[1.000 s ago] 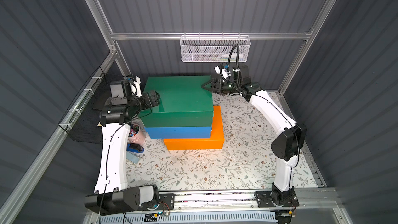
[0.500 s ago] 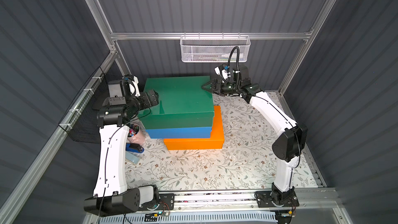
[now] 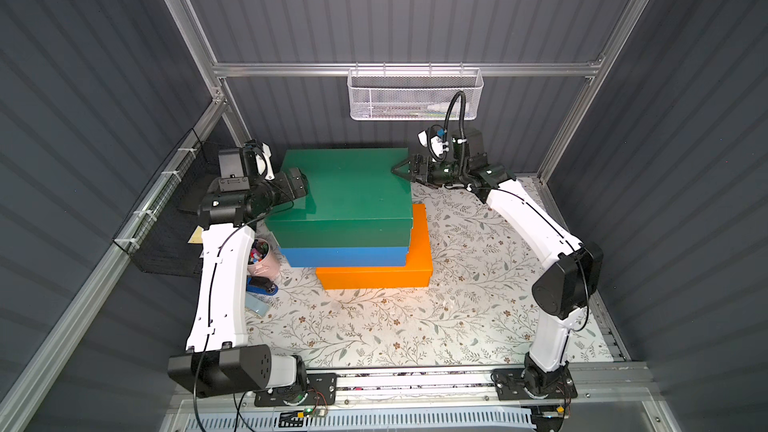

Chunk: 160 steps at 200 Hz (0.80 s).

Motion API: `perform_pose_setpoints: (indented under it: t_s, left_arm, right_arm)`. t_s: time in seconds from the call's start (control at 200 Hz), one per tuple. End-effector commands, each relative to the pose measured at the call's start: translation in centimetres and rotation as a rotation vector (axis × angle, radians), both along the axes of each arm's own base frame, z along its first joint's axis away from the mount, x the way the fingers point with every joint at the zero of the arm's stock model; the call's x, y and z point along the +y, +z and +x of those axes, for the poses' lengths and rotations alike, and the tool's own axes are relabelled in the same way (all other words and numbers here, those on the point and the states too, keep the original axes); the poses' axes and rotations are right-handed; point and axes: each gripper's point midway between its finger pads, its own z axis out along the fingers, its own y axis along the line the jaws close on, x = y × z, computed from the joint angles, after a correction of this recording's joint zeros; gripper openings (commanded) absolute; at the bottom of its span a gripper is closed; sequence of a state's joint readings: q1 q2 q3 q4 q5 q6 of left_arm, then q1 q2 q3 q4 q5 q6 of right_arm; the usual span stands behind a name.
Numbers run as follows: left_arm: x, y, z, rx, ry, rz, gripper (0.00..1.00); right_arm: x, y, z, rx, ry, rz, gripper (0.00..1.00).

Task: Stack the shoeboxes
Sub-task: Adjust the shoebox.

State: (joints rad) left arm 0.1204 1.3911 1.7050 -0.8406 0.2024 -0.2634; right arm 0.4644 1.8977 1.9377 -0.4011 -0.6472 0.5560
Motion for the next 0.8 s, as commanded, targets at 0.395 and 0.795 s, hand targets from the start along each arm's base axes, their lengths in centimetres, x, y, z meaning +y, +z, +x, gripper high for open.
perform_pose_setpoints:
  t_s: [0.395,0.795]
  left_arm:
    - [-0.4,1.5,1.6,-0.019,-0.050,0.024,0.99]
    - [-0.6,0.5,3.6,0.001,-0.089,0.039,1.00]
  right_arm:
    - [0.8,-0.9,-0.3,0.041,0.003,0.001,0.99]
    - [1.7,-0.9,-0.2,0.051,0.018,0.011,0.99]
